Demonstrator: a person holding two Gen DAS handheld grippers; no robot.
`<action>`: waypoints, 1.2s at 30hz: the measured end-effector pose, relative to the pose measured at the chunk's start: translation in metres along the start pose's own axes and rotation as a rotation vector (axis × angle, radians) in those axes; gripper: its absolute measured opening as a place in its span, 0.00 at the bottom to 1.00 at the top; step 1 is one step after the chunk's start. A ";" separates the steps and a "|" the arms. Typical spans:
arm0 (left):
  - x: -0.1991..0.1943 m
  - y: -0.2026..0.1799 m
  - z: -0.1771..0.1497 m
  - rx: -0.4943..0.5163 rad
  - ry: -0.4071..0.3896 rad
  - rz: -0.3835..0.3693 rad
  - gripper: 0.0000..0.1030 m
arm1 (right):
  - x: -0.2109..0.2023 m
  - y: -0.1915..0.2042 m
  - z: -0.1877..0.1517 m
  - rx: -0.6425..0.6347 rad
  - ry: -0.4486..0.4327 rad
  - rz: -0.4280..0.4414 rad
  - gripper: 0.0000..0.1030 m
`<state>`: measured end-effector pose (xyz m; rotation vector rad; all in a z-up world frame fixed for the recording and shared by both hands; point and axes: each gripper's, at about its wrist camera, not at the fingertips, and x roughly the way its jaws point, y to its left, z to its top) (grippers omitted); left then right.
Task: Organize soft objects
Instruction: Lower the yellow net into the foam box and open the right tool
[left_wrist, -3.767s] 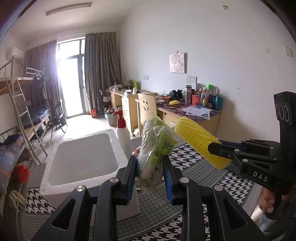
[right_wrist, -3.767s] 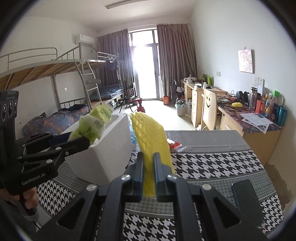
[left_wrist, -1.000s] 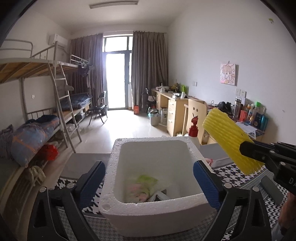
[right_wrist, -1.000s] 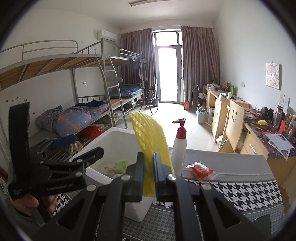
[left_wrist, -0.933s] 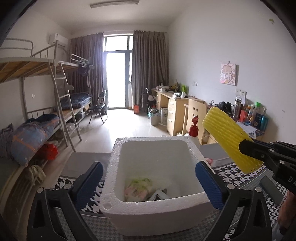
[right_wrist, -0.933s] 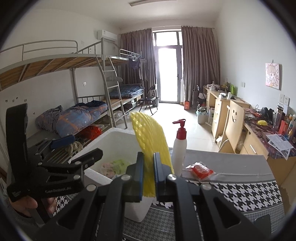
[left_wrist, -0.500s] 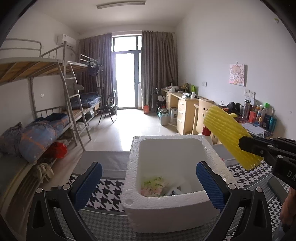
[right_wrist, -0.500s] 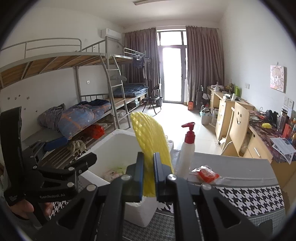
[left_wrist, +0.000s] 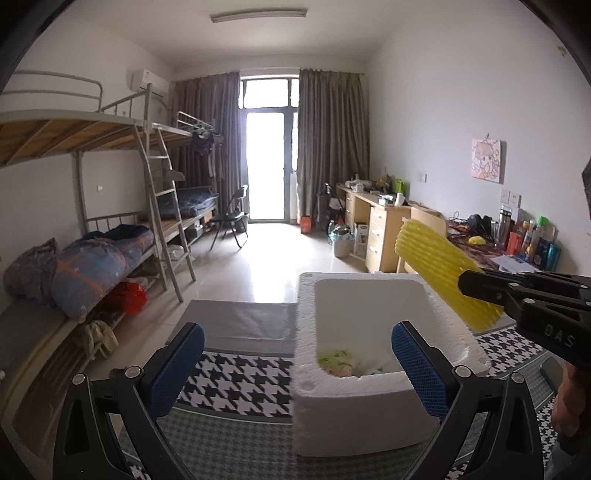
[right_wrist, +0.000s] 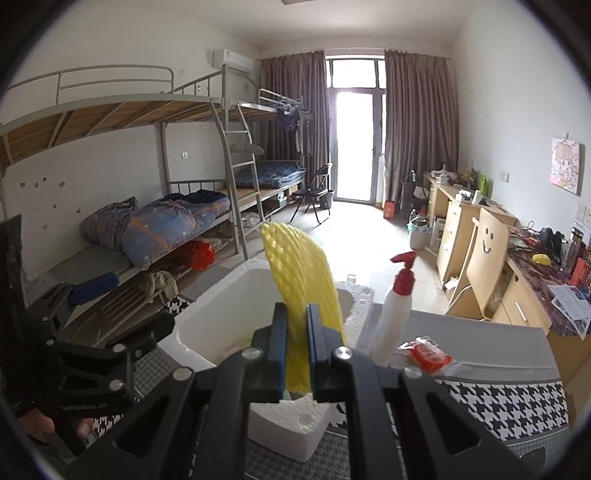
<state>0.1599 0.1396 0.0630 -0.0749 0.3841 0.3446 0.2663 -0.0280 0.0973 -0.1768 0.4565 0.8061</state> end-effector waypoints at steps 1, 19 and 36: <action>-0.001 0.002 -0.001 -0.002 -0.003 0.008 0.99 | 0.003 0.002 0.001 0.000 0.006 0.005 0.12; -0.007 0.024 -0.006 -0.032 -0.010 0.052 0.99 | 0.035 0.011 0.002 0.016 0.077 0.029 0.12; -0.005 0.028 -0.004 -0.026 -0.017 0.045 0.99 | 0.049 0.012 -0.002 0.038 0.124 0.044 0.54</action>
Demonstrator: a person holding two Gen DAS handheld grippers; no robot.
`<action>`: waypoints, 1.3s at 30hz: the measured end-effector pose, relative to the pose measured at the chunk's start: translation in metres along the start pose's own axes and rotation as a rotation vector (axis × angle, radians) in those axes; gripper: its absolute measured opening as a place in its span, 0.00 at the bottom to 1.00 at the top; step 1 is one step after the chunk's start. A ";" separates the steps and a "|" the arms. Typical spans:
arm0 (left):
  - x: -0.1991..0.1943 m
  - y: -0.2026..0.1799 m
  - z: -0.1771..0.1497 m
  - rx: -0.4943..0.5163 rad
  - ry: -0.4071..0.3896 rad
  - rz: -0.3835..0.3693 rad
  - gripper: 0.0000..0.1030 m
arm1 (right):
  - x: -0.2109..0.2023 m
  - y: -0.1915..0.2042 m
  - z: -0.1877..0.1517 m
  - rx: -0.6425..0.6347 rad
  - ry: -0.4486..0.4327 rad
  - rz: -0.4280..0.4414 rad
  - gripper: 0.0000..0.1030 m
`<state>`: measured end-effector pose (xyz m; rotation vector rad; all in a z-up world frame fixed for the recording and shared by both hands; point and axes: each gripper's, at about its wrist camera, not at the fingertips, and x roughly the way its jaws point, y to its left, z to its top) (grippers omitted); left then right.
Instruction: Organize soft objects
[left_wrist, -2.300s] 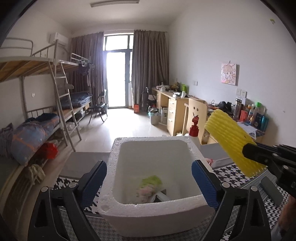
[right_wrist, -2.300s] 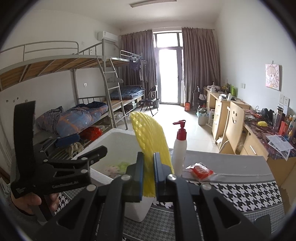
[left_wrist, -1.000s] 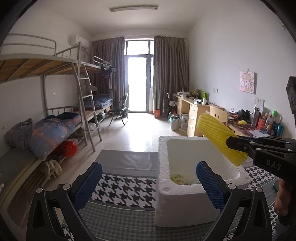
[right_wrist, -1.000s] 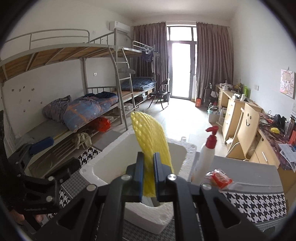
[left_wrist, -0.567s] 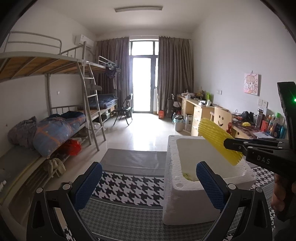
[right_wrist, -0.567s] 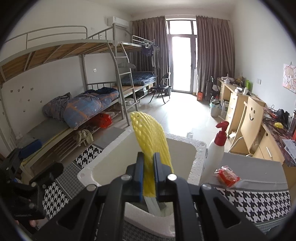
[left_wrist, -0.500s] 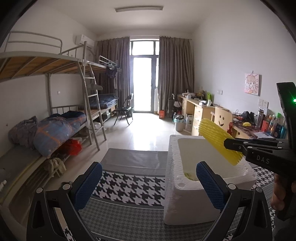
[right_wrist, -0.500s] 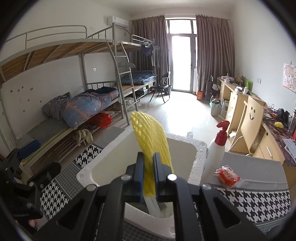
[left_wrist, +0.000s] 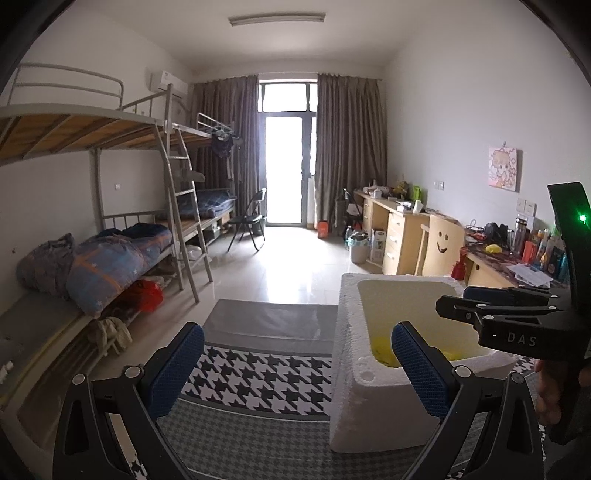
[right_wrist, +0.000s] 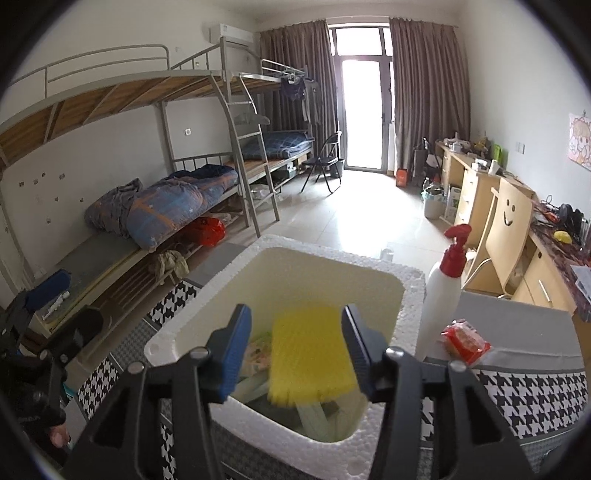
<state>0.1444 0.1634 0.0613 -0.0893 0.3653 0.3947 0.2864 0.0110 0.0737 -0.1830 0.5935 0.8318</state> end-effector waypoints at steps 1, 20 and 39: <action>0.001 -0.001 0.001 0.001 0.001 -0.005 0.99 | 0.000 0.000 0.000 0.002 -0.001 -0.001 0.54; -0.010 -0.023 0.013 0.030 -0.024 -0.060 0.99 | -0.045 -0.019 -0.007 0.029 -0.112 -0.076 0.89; -0.033 -0.057 0.016 0.086 -0.055 -0.117 0.99 | -0.091 -0.038 -0.026 0.080 -0.195 -0.118 0.90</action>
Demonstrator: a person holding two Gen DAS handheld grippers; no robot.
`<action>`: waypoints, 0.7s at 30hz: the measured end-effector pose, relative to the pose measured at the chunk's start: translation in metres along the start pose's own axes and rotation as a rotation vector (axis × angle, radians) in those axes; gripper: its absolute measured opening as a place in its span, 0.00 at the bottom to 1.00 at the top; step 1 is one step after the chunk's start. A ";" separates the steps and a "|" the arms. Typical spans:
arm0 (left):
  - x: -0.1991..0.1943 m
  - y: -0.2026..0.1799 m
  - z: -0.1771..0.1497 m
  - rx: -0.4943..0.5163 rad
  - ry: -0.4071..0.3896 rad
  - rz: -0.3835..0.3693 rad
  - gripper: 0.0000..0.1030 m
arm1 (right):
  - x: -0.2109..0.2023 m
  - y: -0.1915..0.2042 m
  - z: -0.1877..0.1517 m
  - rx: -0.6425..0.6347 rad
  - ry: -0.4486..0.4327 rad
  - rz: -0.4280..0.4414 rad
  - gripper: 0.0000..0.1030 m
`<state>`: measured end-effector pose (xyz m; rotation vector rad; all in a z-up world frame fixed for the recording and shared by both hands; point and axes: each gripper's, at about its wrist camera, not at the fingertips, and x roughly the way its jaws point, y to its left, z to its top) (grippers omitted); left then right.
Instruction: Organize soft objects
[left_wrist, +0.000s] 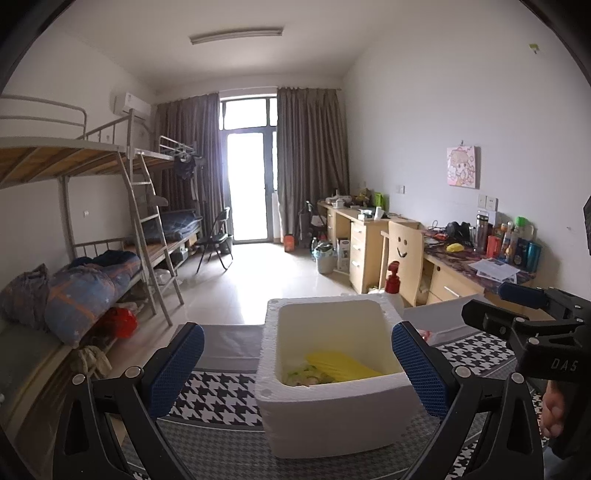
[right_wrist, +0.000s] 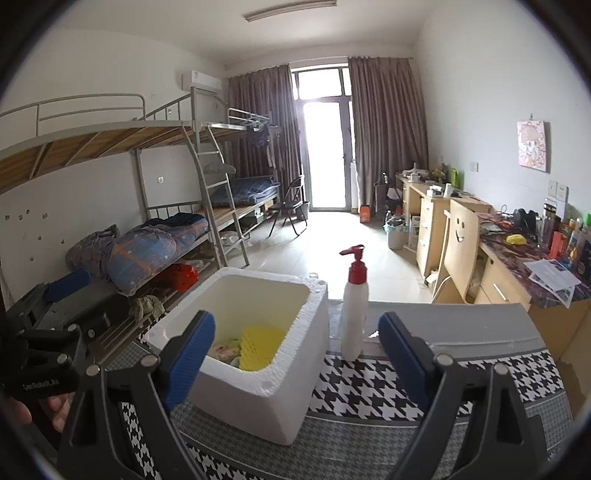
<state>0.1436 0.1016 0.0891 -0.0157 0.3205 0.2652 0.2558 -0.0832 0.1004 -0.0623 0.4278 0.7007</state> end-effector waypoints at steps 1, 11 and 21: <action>-0.001 -0.001 0.000 -0.003 -0.003 0.000 0.99 | -0.002 -0.002 -0.001 0.005 -0.003 -0.002 0.90; -0.017 -0.008 -0.004 0.003 -0.012 -0.010 0.99 | -0.026 -0.007 -0.008 0.025 -0.032 -0.028 0.90; -0.037 -0.018 -0.011 0.021 -0.020 -0.017 0.99 | -0.051 -0.009 -0.017 0.024 -0.062 -0.032 0.90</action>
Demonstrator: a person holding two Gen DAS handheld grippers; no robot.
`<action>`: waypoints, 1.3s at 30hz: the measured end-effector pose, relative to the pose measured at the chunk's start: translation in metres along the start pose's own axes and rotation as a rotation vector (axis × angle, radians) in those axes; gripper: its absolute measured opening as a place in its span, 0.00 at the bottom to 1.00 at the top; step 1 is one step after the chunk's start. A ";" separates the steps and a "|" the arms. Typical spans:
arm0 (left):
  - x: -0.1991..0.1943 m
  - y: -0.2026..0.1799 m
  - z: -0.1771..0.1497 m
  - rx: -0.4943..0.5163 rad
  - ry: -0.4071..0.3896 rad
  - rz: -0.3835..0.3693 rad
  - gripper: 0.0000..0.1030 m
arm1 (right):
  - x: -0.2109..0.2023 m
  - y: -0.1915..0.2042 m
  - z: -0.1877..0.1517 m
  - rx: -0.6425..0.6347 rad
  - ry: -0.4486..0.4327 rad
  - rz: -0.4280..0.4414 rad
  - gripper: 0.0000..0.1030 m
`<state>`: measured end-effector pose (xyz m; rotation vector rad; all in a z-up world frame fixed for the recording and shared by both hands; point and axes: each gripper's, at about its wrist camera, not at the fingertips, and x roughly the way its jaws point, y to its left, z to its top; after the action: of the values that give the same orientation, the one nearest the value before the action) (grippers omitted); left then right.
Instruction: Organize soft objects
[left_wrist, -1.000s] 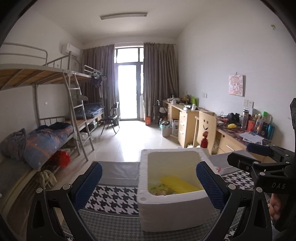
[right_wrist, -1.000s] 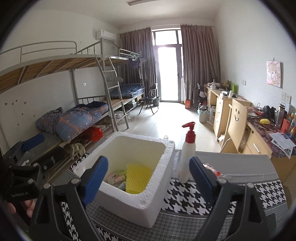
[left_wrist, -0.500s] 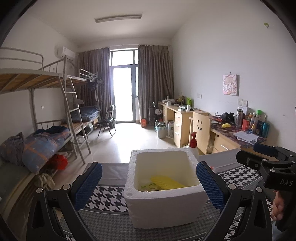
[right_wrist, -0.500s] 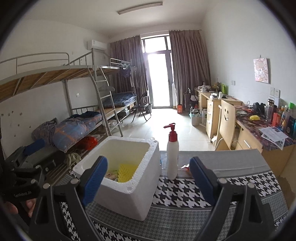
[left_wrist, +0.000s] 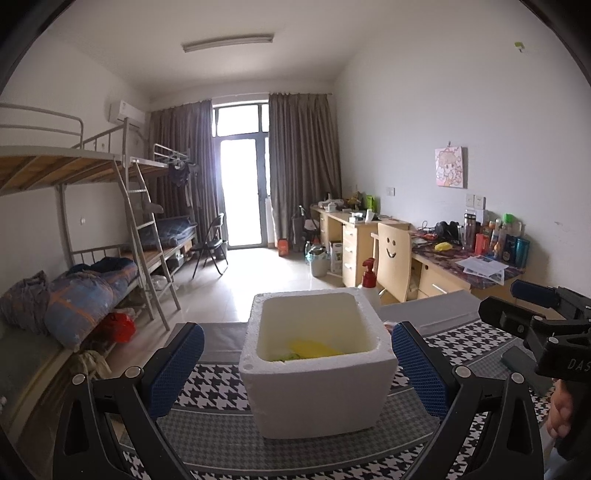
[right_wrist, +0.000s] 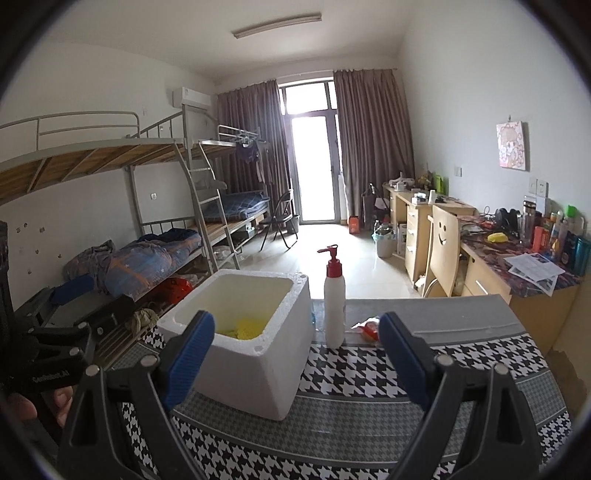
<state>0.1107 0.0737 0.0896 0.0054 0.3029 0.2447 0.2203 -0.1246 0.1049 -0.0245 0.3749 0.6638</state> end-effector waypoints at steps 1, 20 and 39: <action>0.000 0.000 0.000 0.002 0.000 -0.001 0.99 | -0.003 0.000 -0.001 0.000 -0.004 -0.003 0.90; -0.035 -0.007 -0.020 -0.001 -0.022 -0.022 0.99 | -0.034 0.014 -0.025 -0.026 -0.014 0.006 0.91; -0.066 -0.006 -0.037 0.009 -0.044 -0.024 0.99 | -0.061 0.032 -0.041 -0.041 -0.035 0.007 0.91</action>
<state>0.0401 0.0511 0.0730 0.0164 0.2598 0.2186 0.1433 -0.1419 0.0904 -0.0508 0.3276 0.6781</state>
